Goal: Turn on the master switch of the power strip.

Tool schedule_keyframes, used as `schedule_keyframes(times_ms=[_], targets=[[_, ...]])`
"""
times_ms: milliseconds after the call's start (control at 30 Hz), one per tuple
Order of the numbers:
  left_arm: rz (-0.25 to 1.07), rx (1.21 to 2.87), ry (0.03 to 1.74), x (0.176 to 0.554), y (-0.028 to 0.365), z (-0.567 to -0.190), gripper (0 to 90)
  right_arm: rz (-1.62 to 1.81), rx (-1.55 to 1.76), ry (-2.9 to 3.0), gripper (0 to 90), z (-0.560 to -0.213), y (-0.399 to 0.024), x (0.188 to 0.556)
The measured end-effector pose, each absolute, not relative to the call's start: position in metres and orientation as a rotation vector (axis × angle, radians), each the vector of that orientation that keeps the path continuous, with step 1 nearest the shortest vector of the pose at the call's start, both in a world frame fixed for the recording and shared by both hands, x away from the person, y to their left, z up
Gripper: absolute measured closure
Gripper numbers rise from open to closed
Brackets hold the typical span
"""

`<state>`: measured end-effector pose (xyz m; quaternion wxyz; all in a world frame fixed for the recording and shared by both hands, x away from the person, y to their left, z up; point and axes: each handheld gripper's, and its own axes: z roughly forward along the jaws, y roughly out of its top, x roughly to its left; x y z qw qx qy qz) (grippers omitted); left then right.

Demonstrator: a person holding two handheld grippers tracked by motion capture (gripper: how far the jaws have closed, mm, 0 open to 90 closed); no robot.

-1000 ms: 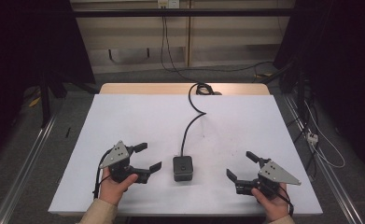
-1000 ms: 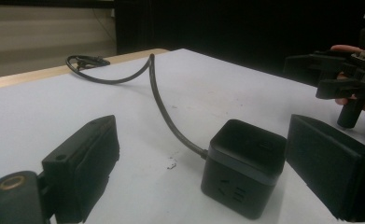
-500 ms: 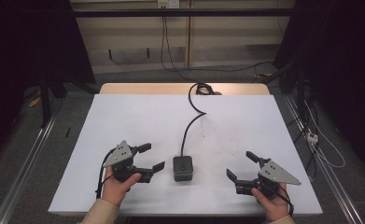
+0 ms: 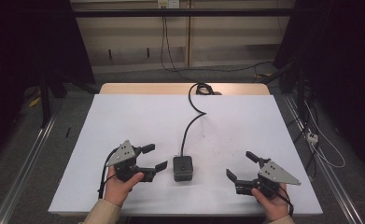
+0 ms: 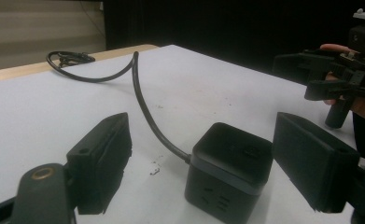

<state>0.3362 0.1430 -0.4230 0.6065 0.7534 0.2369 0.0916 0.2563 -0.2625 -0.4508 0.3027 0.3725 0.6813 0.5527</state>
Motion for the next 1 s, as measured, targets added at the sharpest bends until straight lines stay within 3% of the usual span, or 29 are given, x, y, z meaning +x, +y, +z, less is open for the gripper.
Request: schedule_keyframes(times_ms=[733, 1000], targets=[[0.198, 1.757, 0.515, 0.334, 0.134, -0.421, 36.2, 1.463, 0.987, 1.805, 4.7, -0.451, -0.262, 0.256], [0.166, 1.759, 0.500, 0.334, 0.132, -0.420, 47.1, 1.463, 0.986, 1.803, 4.7, -0.450, -0.263, 0.256]])
